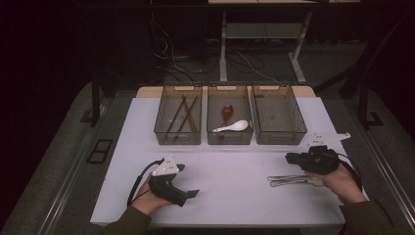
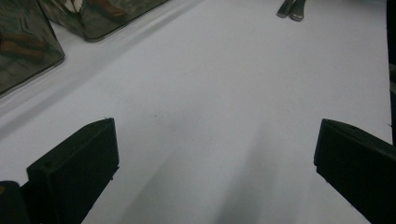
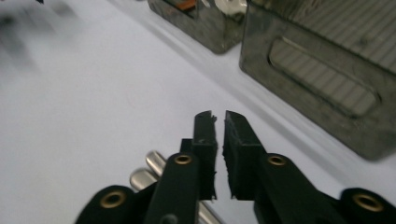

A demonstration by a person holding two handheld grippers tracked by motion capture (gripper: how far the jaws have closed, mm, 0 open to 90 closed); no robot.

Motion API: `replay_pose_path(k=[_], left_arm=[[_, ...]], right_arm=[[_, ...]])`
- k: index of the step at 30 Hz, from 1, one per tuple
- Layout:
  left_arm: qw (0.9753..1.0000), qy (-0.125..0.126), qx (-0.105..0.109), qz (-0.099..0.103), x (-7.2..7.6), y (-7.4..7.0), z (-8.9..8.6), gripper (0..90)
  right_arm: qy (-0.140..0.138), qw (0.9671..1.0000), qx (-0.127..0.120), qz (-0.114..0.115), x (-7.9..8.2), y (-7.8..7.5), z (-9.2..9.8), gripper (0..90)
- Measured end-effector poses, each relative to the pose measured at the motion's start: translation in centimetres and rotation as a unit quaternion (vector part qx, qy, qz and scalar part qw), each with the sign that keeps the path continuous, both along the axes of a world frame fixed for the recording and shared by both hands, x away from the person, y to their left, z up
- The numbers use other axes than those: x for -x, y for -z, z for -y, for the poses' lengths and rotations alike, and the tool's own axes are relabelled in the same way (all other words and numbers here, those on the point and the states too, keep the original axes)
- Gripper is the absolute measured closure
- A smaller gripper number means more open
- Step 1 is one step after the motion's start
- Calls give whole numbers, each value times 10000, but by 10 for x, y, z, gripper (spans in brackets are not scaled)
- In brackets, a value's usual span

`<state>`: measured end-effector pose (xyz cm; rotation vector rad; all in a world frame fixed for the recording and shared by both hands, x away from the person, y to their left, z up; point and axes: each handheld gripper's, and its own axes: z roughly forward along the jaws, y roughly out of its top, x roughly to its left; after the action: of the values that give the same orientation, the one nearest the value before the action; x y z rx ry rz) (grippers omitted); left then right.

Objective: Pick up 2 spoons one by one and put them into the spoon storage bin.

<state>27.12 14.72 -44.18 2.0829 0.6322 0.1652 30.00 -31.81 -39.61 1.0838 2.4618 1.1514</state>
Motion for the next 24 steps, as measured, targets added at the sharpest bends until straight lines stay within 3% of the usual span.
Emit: replay_pose_path(k=[2, 10, 15, 24], left_arm=[[10000, 14, -18, 4, 0, 0, 0, 0], [10000, 5, -18, 2, 0, 0, 0, 0], [10000, 4, -18, 3, 0, 0, 0, 0], [10000, -7, -27, -5, 0, 0, 0, 0]], right_arm=[[35, 10000, 75, -2, 2, 3, 6, 891], [175, 9989, 372, -203, 5, 14, 26, 894], [295, 9967, 654, -378, 8, 23, 36, 894], [404, 9937, 889, -551, 13, 32, 50, 894]])
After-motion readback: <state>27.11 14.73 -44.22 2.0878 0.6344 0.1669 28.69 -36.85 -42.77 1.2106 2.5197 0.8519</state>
